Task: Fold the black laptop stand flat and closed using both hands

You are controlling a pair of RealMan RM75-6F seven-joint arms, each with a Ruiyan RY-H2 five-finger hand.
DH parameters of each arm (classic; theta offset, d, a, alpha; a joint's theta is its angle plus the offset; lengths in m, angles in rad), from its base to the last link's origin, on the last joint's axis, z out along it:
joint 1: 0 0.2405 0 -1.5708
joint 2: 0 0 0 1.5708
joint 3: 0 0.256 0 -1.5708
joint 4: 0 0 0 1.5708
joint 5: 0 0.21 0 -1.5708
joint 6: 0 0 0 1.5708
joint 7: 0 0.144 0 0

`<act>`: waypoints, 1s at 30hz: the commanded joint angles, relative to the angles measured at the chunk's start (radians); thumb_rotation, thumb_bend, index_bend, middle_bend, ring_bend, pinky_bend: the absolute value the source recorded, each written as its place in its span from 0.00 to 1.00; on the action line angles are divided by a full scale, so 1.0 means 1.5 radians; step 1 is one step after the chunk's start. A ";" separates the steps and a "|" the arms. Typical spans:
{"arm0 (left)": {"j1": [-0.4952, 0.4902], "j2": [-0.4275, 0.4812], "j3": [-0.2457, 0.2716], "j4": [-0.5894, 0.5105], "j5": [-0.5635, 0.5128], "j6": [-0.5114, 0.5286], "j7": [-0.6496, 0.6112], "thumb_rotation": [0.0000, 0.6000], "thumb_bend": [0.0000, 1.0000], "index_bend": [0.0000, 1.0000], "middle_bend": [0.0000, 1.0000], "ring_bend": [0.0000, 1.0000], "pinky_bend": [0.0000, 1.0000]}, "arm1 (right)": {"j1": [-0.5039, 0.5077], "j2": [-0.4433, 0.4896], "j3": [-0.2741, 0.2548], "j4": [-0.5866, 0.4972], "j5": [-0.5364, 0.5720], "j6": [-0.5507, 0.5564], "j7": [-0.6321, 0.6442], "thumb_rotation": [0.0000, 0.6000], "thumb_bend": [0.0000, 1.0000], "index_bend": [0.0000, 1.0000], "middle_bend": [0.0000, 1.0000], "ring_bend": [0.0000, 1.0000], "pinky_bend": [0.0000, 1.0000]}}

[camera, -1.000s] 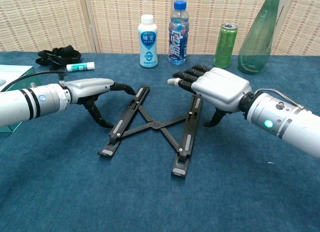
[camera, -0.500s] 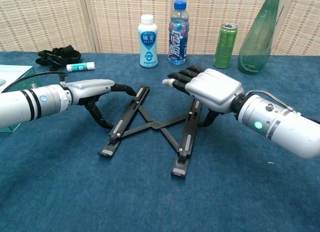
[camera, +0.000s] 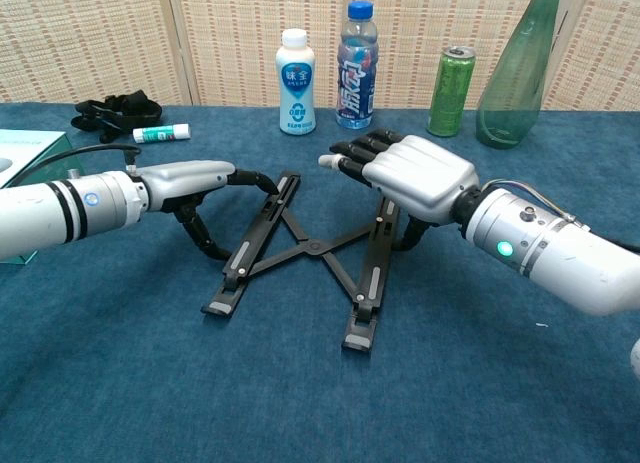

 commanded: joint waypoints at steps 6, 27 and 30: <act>-0.002 0.001 0.002 -0.002 0.003 -0.001 -0.003 1.00 0.15 0.11 0.09 0.05 0.00 | 0.005 -0.008 0.006 0.005 0.003 0.006 0.001 1.00 0.00 0.00 0.00 0.00 0.00; -0.014 0.006 0.008 -0.027 0.017 0.006 -0.001 1.00 0.15 0.11 0.09 0.05 0.00 | 0.035 -0.045 0.029 0.024 0.010 0.022 0.001 1.00 0.00 0.00 0.00 0.00 0.00; -0.015 0.007 0.008 -0.032 0.017 0.006 0.002 1.00 0.15 0.11 0.09 0.05 0.00 | 0.038 -0.047 0.029 0.023 0.009 0.023 -0.001 1.00 0.00 0.00 0.00 0.00 0.00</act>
